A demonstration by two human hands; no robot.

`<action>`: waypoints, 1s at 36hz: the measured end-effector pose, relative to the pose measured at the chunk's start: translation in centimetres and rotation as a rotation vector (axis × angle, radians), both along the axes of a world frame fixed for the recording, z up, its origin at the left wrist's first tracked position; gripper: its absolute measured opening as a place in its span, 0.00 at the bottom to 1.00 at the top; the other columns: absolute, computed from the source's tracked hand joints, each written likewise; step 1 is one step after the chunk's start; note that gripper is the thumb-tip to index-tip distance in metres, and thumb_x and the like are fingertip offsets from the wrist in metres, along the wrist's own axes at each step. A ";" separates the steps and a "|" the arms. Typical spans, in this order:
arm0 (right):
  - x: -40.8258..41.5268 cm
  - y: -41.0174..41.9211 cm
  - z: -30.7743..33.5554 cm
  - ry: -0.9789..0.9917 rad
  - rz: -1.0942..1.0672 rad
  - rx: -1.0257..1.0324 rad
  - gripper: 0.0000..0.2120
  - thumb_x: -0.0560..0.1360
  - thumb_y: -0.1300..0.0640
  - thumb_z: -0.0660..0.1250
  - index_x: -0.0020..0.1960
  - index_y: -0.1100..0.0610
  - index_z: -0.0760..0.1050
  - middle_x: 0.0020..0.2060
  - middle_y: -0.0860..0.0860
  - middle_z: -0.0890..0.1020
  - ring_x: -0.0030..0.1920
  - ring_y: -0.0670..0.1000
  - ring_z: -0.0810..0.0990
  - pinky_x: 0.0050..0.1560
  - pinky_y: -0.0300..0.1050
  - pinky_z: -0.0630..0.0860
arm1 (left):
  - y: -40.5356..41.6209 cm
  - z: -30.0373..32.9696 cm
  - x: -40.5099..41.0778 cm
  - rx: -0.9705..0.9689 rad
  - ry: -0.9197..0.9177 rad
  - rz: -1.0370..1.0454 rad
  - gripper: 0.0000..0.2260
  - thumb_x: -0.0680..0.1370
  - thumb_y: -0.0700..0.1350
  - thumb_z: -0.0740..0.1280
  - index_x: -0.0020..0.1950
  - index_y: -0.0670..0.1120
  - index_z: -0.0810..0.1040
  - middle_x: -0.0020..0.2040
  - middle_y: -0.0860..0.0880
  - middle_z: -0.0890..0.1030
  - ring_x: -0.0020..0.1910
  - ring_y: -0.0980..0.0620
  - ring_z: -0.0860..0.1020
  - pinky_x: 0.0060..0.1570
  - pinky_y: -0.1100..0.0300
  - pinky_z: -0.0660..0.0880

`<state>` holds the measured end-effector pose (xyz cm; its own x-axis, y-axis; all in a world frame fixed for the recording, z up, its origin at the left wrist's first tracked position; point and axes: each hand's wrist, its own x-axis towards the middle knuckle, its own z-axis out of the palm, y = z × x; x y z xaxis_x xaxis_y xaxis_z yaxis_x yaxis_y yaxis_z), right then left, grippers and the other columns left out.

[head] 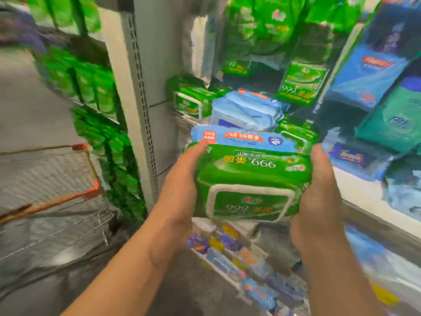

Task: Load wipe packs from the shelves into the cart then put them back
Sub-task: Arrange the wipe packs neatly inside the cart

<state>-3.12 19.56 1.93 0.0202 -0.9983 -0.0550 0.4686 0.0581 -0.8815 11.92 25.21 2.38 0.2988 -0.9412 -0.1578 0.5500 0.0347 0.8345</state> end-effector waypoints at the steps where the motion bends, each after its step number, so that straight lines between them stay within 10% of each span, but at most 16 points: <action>1: 1.8 0.8 0.4 -0.003 0.040 0.031 0.20 0.82 0.44 0.58 0.48 0.50 0.87 0.48 0.53 0.88 0.47 0.53 0.88 0.43 0.53 0.85 | 1.2 0.1 1.7 0.009 -0.022 0.053 0.20 0.68 0.59 0.67 0.53 0.52 0.88 0.50 0.46 0.88 0.49 0.46 0.87 0.44 0.52 0.84; 7: 12.2 4.6 -0.1 0.114 0.258 0.054 0.17 0.81 0.51 0.63 0.64 0.58 0.80 0.51 0.57 0.87 0.49 0.59 0.87 0.49 0.64 0.83 | 8.0 0.1 10.3 0.041 -0.038 0.176 0.18 0.81 0.57 0.61 0.49 0.48 0.85 0.43 0.46 0.88 0.36 0.50 0.87 0.26 0.60 0.79; 28: 40.5 14.7 -2.8 0.243 0.809 0.081 0.11 0.80 0.56 0.65 0.60 0.57 0.80 0.43 0.54 0.88 0.39 0.53 0.88 0.32 0.49 0.83 | 23.8 -2.5 32.5 0.130 -0.029 0.741 0.18 0.81 0.57 0.60 0.55 0.49 0.85 0.48 0.47 0.88 0.45 0.47 0.87 0.37 0.55 0.84; 36: 40.8 14.7 -2.8 0.339 0.874 0.020 0.15 0.81 0.48 0.64 0.62 0.55 0.79 0.48 0.55 0.88 0.47 0.57 0.88 0.49 0.56 0.84 | 24.1 -2.7 32.8 0.172 -0.092 0.752 0.17 0.81 0.59 0.59 0.53 0.52 0.84 0.47 0.49 0.88 0.44 0.47 0.87 0.50 0.49 0.81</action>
